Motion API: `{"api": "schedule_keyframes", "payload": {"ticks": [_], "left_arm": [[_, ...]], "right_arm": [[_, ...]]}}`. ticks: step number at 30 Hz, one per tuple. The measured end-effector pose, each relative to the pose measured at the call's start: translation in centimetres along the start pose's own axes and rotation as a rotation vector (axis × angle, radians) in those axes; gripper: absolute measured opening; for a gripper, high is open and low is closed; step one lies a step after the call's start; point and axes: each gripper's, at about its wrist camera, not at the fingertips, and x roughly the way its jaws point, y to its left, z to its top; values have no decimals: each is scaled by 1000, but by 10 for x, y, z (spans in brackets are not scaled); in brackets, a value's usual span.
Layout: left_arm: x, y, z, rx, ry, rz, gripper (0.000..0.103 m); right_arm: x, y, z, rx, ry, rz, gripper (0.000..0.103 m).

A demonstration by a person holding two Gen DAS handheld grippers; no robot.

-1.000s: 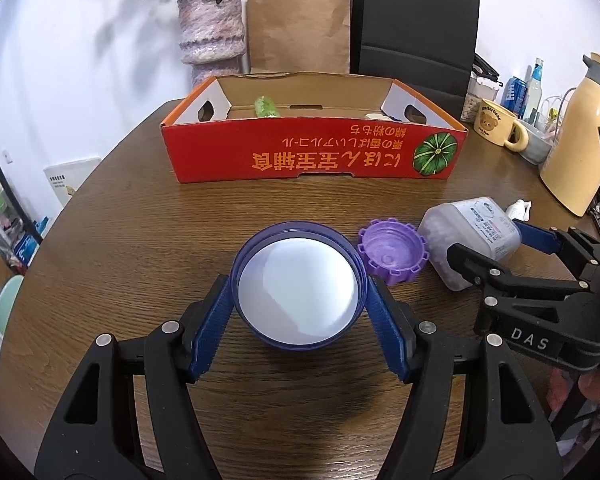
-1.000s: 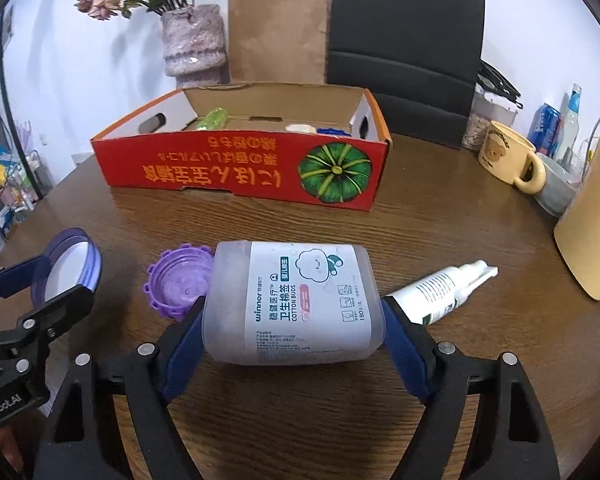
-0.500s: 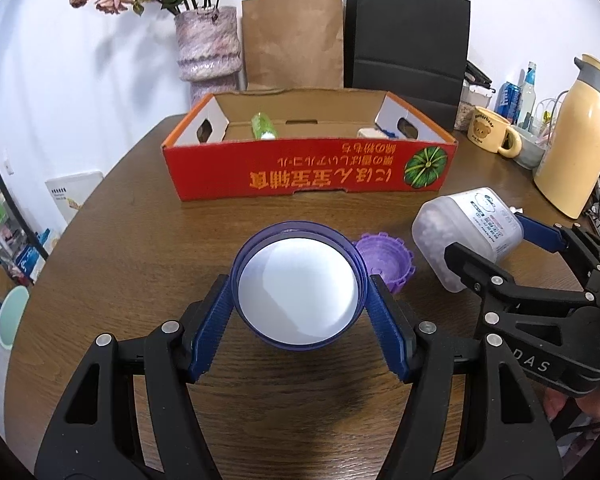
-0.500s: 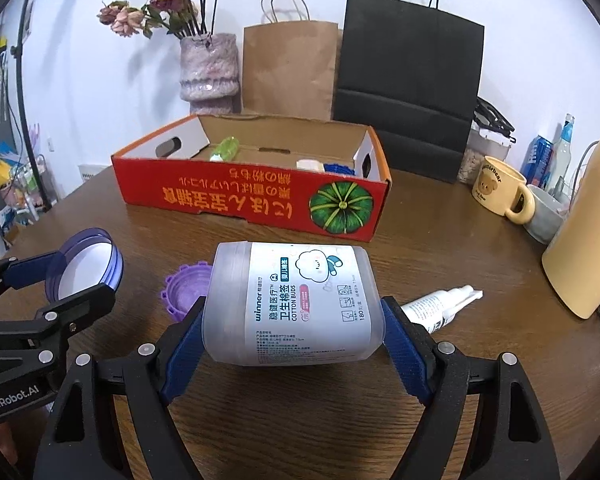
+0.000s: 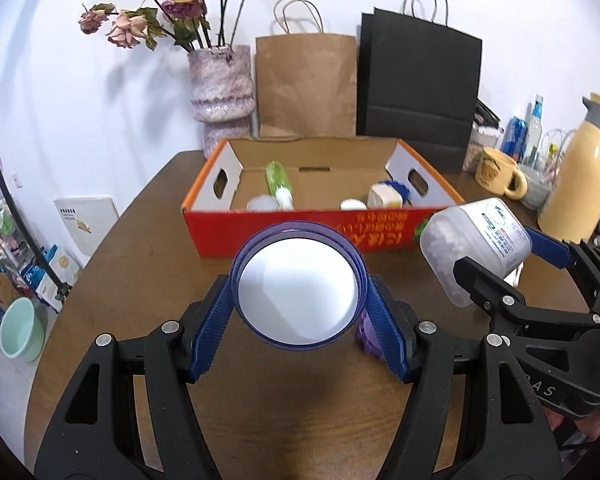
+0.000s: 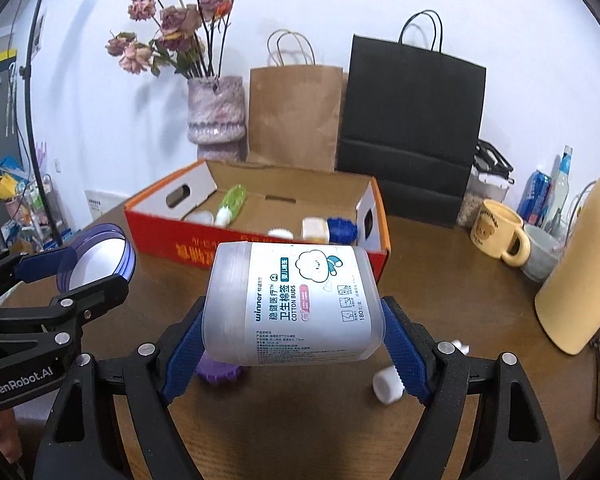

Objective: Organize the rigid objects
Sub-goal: 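Carry the jar lid and white bottle toward the box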

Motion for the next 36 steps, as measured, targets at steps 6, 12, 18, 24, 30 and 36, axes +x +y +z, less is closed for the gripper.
{"api": "schedule_keyframes", "payload": {"ticks": [6, 12, 18, 24, 30, 36], "left_arm": [[5, 8, 18, -30, -34, 11, 63], [13, 15, 36, -58, -63, 23, 63], [23, 21, 50, -82, -82, 37, 63], [36, 24, 65, -107, -97, 51, 63], [52, 27, 77, -121, -98, 59, 63], [73, 29, 88, -128, -91, 85, 63]], "right_arm": [[8, -1, 18, 23, -35, 0, 86], [20, 1, 32, 24, -55, -3, 86], [31, 0, 47, 38, -78, -10, 86], [47, -5, 62, 64, -100, -29, 86], [64, -11, 73, 86, -108, -35, 86], [86, -16, 82, 90, -95, -33, 86]]}}
